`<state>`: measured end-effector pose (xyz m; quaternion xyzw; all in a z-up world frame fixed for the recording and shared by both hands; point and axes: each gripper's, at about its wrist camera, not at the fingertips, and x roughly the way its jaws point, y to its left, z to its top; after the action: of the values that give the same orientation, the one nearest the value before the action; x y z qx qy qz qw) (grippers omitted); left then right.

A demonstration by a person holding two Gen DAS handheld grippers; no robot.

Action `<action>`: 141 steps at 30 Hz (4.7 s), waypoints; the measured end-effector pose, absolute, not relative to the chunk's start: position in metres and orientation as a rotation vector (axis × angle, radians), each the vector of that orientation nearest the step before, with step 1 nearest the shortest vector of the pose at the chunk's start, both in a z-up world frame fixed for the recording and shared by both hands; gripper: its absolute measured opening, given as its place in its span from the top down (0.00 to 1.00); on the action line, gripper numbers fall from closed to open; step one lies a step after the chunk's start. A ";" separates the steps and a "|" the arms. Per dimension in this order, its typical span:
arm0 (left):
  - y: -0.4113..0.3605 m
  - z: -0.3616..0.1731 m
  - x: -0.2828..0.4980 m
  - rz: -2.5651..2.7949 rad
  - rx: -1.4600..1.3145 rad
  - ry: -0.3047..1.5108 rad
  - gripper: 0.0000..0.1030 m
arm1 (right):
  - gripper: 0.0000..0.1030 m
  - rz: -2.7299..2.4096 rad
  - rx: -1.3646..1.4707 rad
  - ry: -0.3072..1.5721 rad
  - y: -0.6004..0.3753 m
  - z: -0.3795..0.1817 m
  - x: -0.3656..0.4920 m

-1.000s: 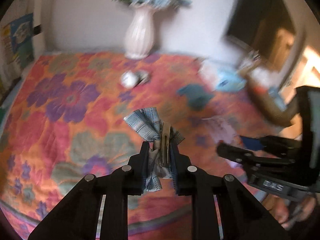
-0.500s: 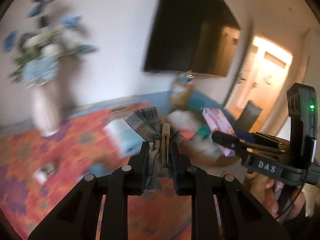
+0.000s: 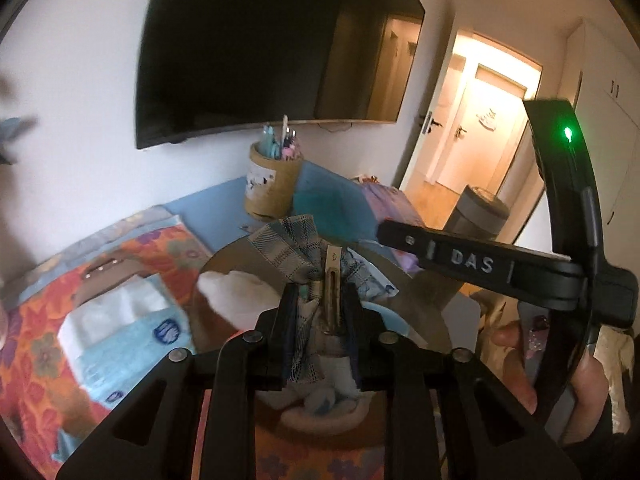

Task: Organize soft objects
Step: 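Open both tools to drop the cloth and packet into the basket, then grasp the white baby shoe with left tool while right grasps teal cloth, then lift the shoe and teal cloth and carry both toward the basket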

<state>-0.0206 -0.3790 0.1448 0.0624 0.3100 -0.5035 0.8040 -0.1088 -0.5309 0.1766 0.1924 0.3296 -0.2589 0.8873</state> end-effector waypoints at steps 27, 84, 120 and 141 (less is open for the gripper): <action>-0.077 0.210 -0.015 -0.577 -0.100 0.560 0.21 | 0.56 -0.201 0.278 0.676 -0.375 0.201 -0.109; -0.055 0.026 0.078 -0.399 0.057 0.814 0.72 | 0.83 0.054 0.120 0.872 -0.215 0.031 0.008; -0.020 0.023 -0.027 -0.425 0.059 0.876 0.77 | 0.85 0.114 -0.016 0.972 -0.172 0.028 -0.062; -0.193 0.163 -0.042 -0.798 0.098 0.611 0.77 | 0.85 -0.280 0.208 0.654 -0.360 0.197 -0.146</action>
<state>-0.0416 -0.1932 0.1634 0.0472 0.2928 -0.3823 0.8751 -0.1457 -0.3603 0.1971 0.1015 0.3195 -0.1366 0.9322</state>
